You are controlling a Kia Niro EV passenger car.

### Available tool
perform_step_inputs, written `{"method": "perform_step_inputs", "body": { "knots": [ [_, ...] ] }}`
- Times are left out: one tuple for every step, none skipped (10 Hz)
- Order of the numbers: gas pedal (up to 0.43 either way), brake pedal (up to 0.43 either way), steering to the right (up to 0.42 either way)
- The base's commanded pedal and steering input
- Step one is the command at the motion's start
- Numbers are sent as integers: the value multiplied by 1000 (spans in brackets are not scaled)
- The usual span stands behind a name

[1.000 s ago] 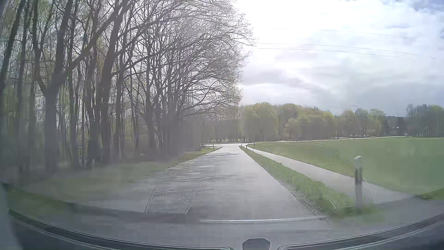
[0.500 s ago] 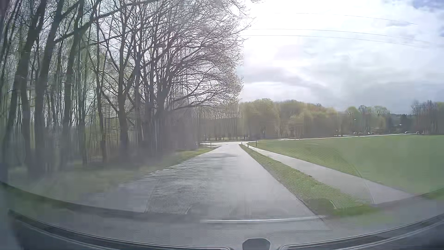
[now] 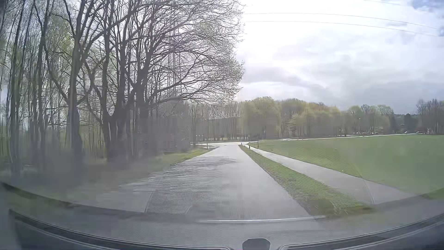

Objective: Follow the waypoints while adhering to traffic rules and regulations

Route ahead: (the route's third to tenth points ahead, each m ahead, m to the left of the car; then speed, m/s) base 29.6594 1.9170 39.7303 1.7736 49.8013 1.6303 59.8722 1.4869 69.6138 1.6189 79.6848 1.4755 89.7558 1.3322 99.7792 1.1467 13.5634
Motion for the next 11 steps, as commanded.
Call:
{"method": "perform_step_inputs", "body": {
  "knots": [
    [0,0,0],
    [0,0,0],
    [79,0,-1],
    [79,0,-1],
    [79,0,-1],
    [79,0,-1],
    [79,0,-2],
    [79,6,-2],
    [79,0,-3],
    [79,0,-3],
    [98,0,-4]
  ]
}}
